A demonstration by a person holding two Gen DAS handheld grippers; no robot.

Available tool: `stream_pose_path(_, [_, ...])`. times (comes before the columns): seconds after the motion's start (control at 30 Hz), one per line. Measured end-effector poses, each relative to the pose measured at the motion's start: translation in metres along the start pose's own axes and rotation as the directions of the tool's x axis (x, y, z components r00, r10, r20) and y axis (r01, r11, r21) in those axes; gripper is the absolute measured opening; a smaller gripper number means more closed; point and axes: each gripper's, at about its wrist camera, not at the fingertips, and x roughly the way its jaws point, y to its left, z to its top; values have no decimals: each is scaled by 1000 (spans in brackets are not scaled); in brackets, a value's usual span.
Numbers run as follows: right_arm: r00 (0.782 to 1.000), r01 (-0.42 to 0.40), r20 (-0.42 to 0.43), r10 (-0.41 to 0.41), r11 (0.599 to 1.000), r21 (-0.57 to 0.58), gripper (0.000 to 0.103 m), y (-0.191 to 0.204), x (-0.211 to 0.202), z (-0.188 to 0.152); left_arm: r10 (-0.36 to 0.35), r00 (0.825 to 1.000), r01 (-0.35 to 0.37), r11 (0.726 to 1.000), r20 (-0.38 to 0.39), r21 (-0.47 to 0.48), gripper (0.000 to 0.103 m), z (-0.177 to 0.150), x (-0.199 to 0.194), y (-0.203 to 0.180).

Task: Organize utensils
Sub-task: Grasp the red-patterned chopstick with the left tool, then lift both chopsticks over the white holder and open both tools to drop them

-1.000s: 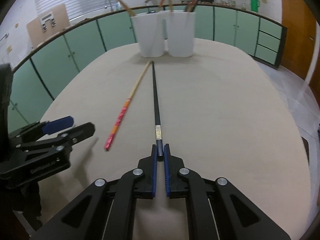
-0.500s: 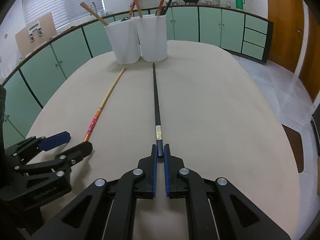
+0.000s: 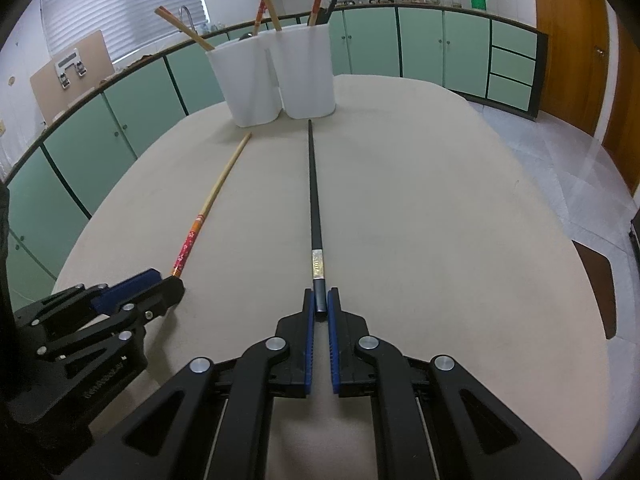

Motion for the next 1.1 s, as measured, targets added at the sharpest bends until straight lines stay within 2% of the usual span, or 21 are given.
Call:
stream_pose_path(0.07, [1000,-1,-2,1,1000,1,6,0,1,0,-4,1000,4,1000,0,-2,8,0,0,0])
stream_pose_path(0.27, [1000,3,-3,-3,1000,-3,6,1,1,0,-16,1000,16,1000,2,-21,5,0,-2,3])
stream_pose_path(0.8, [998,5,67,-2,999,-36,6,7,-24,7,-3,993,4,1000,118,-12,5,10,-48,11])
stream_pose_path(1.1, [992,-8,129,14,999,-50,6,10,-49,21,-6,975,8,1000,224,-6,5,28,-90,18])
